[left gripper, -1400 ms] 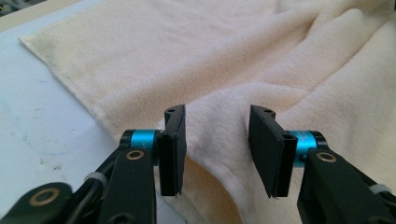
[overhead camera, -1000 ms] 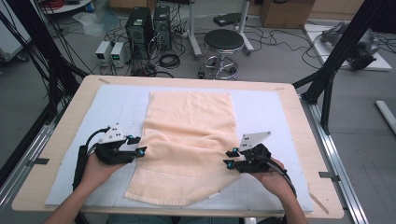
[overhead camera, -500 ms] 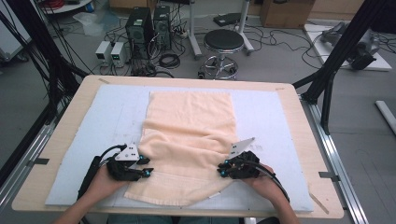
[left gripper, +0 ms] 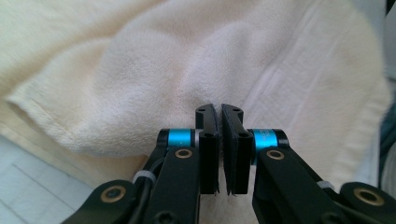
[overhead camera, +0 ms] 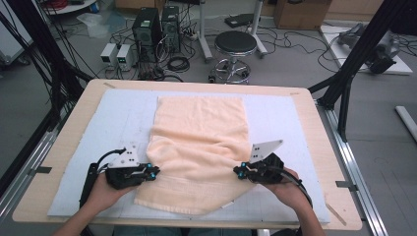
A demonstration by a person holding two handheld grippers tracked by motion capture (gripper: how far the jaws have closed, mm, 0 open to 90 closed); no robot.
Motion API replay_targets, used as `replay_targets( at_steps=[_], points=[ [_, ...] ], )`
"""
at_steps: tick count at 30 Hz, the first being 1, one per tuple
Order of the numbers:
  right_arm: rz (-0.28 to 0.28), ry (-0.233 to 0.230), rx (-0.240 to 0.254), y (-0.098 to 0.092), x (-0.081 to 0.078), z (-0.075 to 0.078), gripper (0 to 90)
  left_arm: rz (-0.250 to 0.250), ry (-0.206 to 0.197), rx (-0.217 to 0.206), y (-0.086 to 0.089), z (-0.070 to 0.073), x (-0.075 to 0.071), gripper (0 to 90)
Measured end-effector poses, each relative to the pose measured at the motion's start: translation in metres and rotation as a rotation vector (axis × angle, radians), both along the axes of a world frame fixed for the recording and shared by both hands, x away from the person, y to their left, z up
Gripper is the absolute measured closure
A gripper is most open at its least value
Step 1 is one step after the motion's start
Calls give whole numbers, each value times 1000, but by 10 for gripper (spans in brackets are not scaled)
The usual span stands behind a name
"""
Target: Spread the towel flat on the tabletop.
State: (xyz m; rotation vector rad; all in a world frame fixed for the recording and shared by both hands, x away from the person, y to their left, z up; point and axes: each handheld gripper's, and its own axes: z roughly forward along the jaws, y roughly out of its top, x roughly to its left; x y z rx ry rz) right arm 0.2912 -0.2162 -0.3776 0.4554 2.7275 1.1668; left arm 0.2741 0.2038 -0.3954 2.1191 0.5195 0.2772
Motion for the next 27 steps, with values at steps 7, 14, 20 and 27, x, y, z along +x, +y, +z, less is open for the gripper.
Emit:
replay_targets(
  at_steps=[7,14,20,27],
  points=[
    [-73,-20,-14,21,46,1,873,135,-12,40,10,-3,26,853],
    [-114,74,-54,42,82,-41,864,214,47,76,5,-33,50,838],
    [-133,31,-20,31,72,-28,723,208,44,32,10,-27,46,693],
    [-99,-44,37,19,39,-9,639,164,11,19,17,-16,29,581]
  ],
)
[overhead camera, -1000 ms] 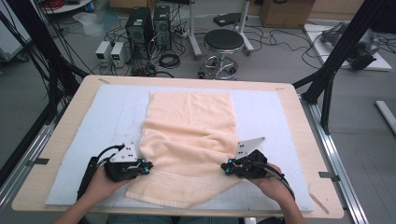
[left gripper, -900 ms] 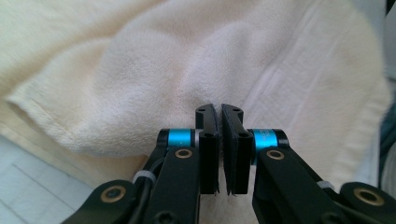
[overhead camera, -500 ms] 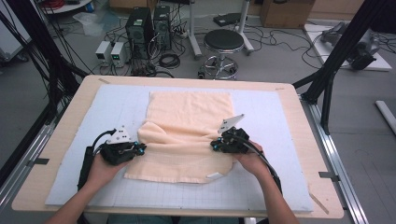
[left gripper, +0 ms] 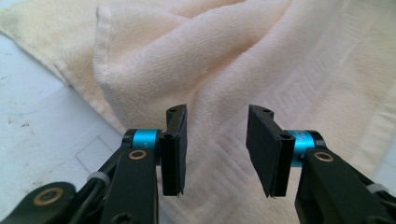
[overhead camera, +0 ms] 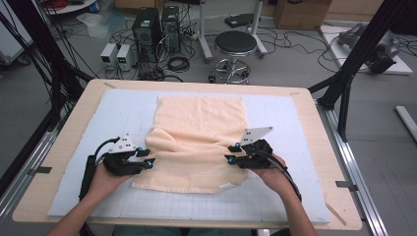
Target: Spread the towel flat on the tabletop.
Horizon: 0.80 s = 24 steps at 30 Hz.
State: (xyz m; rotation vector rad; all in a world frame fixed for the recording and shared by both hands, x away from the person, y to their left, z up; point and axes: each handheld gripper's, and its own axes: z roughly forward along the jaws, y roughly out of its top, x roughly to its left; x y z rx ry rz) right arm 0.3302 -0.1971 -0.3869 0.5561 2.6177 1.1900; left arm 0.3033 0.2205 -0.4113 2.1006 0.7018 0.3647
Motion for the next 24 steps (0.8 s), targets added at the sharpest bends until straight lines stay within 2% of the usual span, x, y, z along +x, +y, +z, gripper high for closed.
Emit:
replay_targets(
  at_steps=[3,5,7,9,11,13,15,18,20,24],
  points=[
    [29,-7,-18,-4,-11,0,627,-20,-1,16,1,-2,-5,579],
    [36,13,-16,-7,-13,-5,615,-37,27,44,0,-7,-6,618],
    [37,42,-42,-8,-12,-16,599,-59,66,73,-2,-14,-5,649],
    [38,72,-71,-8,-12,-27,605,-83,100,85,-5,-23,-4,657],
    [48,98,-95,-5,-12,-40,625,-95,91,85,-6,-27,-4,658],
    [40,78,-91,-4,-13,-46,676,-96,93,81,-6,-27,-3,675],
    [29,85,-81,-6,-12,-46,714,-90,85,84,-7,-27,-4,692],
    [28,67,-95,-5,-13,-45,782,-83,71,81,-8,-28,-6,742],
    [28,59,-100,-4,-13,-45,804,-79,60,85,-10,-28,-8,810],
    [32,73,-86,-5,-13,-44,825,-78,57,102,-12,-26,-10,848]
  ],
)
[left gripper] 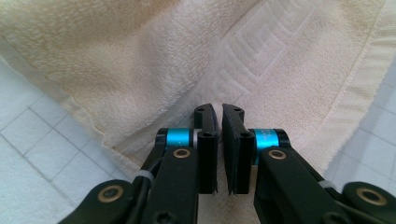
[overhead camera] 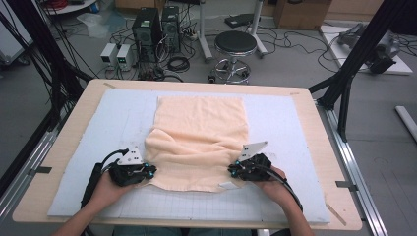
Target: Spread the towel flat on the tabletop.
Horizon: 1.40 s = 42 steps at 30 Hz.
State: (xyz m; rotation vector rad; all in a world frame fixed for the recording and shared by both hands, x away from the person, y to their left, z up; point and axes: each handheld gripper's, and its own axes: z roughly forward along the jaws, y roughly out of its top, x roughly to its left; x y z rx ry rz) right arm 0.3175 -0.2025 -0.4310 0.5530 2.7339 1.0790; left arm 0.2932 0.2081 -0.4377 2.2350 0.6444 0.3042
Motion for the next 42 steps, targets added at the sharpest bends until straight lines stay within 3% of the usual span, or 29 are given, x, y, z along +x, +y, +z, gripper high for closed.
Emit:
replay_targets(
  at_steps=[4,12,21,28,33,35,37,42],
  points=[
    [8,1,18,-3,-4,5,828,-17,1,-6,1,6,-6,854],
    [35,-33,37,-4,-28,20,826,-28,-42,-43,7,30,-35,853],
    [64,-33,88,-6,-54,29,820,-50,-48,-56,13,39,-70,854],
    [86,-32,95,-9,-78,36,834,-66,-47,-80,17,48,-97,854],
    [117,-37,110,-10,-95,49,845,-79,-65,-87,18,59,-115,855],
    [131,-34,120,-11,-100,56,837,-85,-66,-96,19,62,-116,854],
    [135,-38,133,-12,-101,60,773,-91,-80,-100,19,63,-113,838],
    [91,-54,121,-11,-81,59,712,-57,-93,-142,17,58,-88,680]
  ],
)
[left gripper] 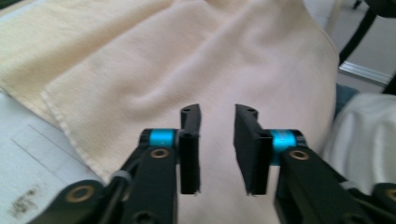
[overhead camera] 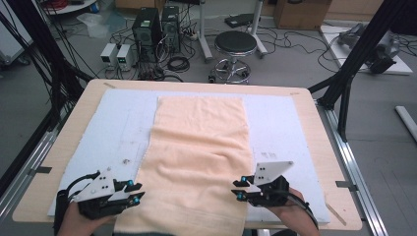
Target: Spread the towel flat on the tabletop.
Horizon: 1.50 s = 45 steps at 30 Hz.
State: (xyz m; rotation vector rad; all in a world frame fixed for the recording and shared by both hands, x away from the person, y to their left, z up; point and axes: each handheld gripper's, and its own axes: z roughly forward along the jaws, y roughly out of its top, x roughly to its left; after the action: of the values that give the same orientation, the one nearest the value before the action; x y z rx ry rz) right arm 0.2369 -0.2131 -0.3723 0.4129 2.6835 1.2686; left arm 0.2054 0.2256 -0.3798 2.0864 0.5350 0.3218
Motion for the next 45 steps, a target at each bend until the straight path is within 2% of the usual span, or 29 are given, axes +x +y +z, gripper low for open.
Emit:
replay_targets(
  at_steps=[3,4,6,7,10,12,13,14,15,16,18,19,22,27,29,31,33,35,37,39,42,45],
  points=[
    [-10,9,-57,7,20,-14,679,-7,7,22,-7,-11,17,636],
    [-11,14,-65,8,23,-17,672,-17,27,31,-10,-17,25,627],
    [-12,40,-84,12,35,-29,653,-13,19,72,-17,-26,36,603],
    [-12,55,-90,15,40,-36,644,-11,27,88,-20,-30,43,576],
    [-19,83,-131,19,49,-48,651,10,30,130,-25,-38,60,552],
    [-9,102,-146,21,53,-55,687,3,72,151,-27,-44,71,566],
    [-2,113,-137,20,54,-56,713,5,101,161,-28,-49,74,590],
    [3,123,-128,19,54,-56,735,1,122,164,-29,-53,76,623],
    [9,119,-125,18,55,-56,759,-8,125,159,-28,-56,76,680],
    [9,130,-123,17,53,-56,780,-5,123,144,-27,-57,74,713],
    [21,126,-120,16,51,-56,819,-11,117,153,-27,-55,69,845],
    [27,125,-117,15,50,-54,828,-19,115,169,-28,-53,67,865],
    [34,113,-109,13,43,-49,830,-43,102,171,-26,-47,52,877],
    [59,94,-86,6,24,-38,828,-73,104,120,-21,-33,19,888],
    [72,104,-65,3,16,-35,794,-108,99,123,-22,-28,4,893],
    [76,95,-58,-1,9,-30,718,-137,90,112,-23,-23,-9,891],
    [63,73,-42,-6,6,-23,694,-143,64,113,-24,-18,-13,864],
    [34,58,-33,-11,9,-18,679,-130,38,105,-24,-13,-6,798],
    [-1,43,-40,-12,18,-15,664,-96,29,77,-24,-13,7,753],
    [-9,53,-50,-10,27,-19,660,-68,21,77,-24,-16,23,712],
    [-19,73,-69,-3,42,-32,654,-23,44,78,-25,-27,49,688],
    [-37,92,-108,3,53,-46,639,2,82,122,-30,-38,66,635]
  ],
)
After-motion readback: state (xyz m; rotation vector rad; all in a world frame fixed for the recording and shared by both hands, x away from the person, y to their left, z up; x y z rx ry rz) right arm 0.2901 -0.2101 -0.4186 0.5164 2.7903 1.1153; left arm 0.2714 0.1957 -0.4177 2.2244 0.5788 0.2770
